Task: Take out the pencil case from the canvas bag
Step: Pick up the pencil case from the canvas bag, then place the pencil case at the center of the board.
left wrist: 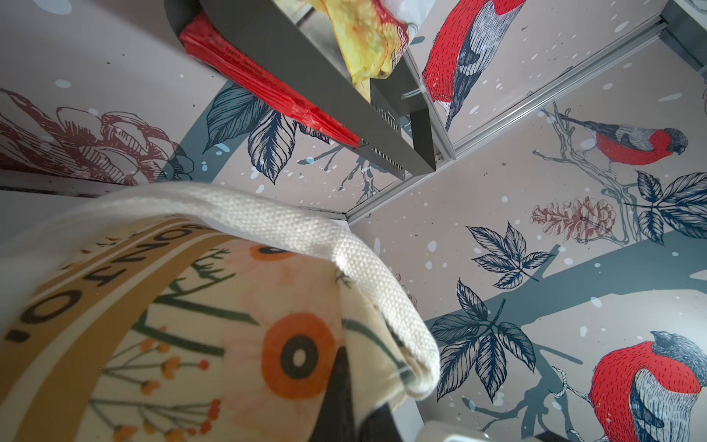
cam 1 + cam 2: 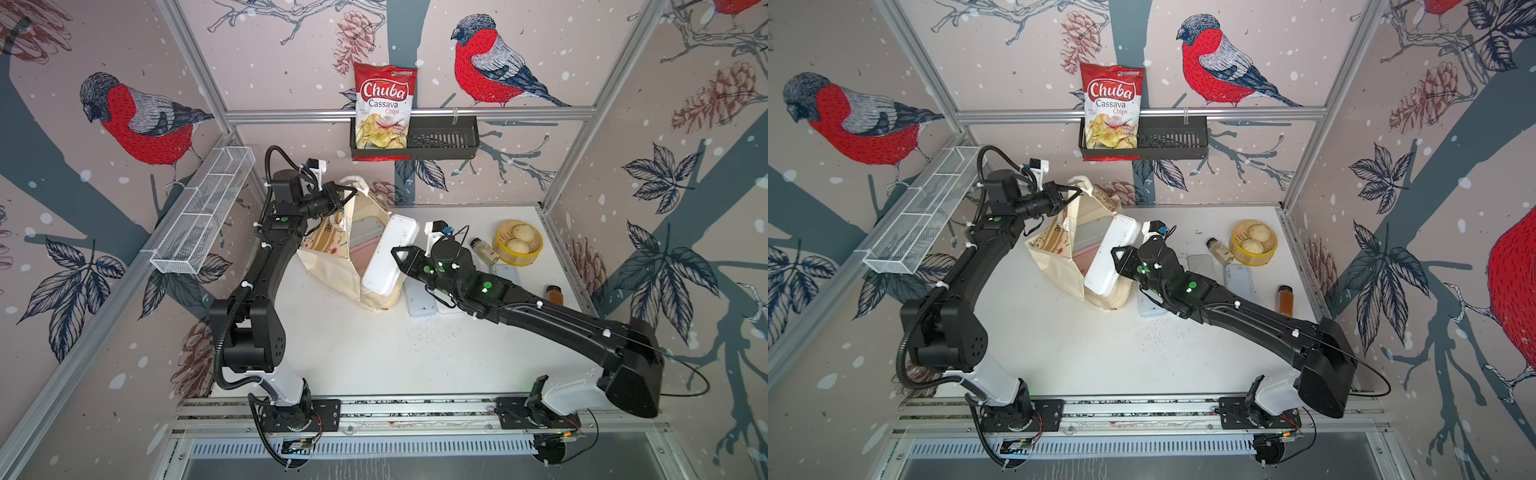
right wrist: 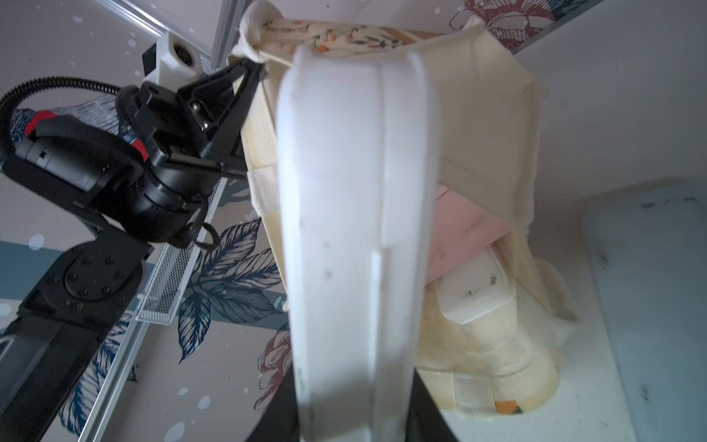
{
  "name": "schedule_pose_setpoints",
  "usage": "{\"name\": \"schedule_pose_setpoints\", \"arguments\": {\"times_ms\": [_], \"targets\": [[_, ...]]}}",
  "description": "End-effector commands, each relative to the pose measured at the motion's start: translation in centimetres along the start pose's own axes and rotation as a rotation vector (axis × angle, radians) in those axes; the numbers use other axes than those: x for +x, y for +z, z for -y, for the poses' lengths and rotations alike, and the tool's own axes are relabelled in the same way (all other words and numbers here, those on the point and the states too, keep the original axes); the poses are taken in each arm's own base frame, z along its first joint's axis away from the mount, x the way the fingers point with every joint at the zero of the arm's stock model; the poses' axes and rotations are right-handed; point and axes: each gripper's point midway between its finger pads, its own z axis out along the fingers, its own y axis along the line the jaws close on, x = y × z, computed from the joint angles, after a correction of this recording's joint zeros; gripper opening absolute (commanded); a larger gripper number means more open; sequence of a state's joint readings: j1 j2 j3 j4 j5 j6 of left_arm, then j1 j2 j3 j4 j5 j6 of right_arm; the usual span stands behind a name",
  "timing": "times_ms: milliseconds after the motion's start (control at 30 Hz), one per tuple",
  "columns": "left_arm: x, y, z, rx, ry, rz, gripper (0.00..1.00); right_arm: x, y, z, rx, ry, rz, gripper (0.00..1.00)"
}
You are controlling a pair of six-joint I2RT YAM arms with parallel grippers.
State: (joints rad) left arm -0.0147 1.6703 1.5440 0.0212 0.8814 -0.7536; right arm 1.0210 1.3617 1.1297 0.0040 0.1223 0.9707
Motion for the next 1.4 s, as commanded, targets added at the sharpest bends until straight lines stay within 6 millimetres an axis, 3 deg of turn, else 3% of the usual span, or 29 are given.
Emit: {"name": "schedule_pose_setpoints", "arguments": {"times_ms": [0, 300, 400, 767, 1167, 1367], "targets": [[-2.9, -0.5, 3.4, 0.098, 0.112, 0.086, 0.0, 3.1, -1.5, 0.1, -0.005, -0.066, -0.113, 0.18], [-3.3, -0.3, 3.2, 0.139, 0.025, 0.123, 0.0, 12.2, -4.0, 1.3, -0.053, -0.175, -0.38, 0.18], [-3.0, -0.4, 2.8, 0.138, 0.003, 0.128, 0.0, 14.0, -4.3, 1.7, -0.07, -0.203, -0.421, 0.18], [-1.1, -0.4, 1.3, 0.128, -0.011, 0.102, 0.0, 20.8, -1.1, 5.3, -0.064, -0.152, -0.599, 0.18], [-0.1, -1.7, 0.6, 0.12, 0.017, 0.108, 0.0, 23.4, 1.7, 8.4, 0.004, -0.033, -0.722, 0.18], [-0.1, -2.0, 1.1, 0.131, 0.036, 0.113, 0.0, 23.3, 2.3, 10.2, 0.042, 0.052, -0.716, 0.18]]}}
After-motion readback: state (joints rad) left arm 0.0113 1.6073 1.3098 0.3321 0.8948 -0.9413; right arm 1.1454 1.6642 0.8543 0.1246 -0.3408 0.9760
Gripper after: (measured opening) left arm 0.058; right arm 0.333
